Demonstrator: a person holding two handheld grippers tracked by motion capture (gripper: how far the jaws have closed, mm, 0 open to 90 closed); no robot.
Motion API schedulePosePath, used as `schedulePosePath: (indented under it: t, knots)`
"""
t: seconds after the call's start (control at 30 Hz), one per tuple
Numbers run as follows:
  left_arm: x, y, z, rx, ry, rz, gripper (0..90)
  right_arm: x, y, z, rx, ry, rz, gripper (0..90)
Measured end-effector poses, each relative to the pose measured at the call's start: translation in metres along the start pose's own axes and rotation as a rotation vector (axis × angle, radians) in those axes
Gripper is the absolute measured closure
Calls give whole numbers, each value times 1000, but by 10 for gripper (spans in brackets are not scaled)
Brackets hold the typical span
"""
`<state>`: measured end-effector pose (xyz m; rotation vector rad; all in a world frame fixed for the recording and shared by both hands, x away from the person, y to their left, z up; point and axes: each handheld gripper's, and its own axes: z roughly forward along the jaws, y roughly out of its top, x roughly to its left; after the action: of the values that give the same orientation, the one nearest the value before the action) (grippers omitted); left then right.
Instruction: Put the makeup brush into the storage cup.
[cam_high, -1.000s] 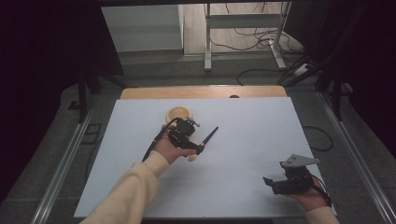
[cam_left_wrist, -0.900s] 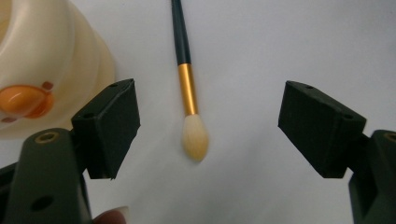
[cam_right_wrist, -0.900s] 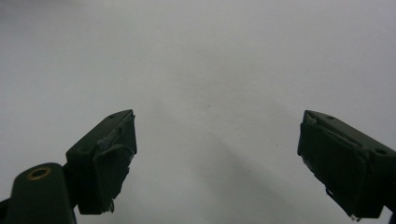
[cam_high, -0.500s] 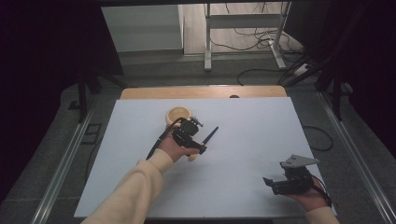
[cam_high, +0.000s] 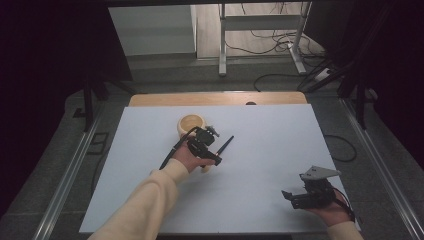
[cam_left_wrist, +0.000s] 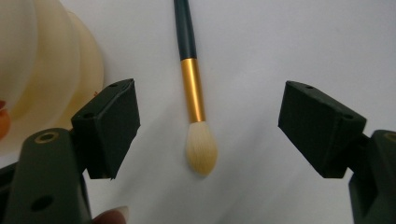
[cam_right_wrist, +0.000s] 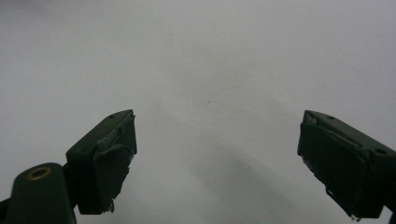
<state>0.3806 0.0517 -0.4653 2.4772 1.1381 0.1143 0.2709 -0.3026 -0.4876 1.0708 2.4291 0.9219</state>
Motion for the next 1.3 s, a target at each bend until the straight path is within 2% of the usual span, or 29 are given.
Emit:
schedulePosePath:
  t: [0.6, 1.3]
  knots:
    - [3, 4, 13, 22, -2, -7, 219, 0, -1, 1, 8, 0, -5, 125]
    - [5, 7, 31, 72, -5, -6, 241, 1, -1, 3, 21, 2, -10, 124]
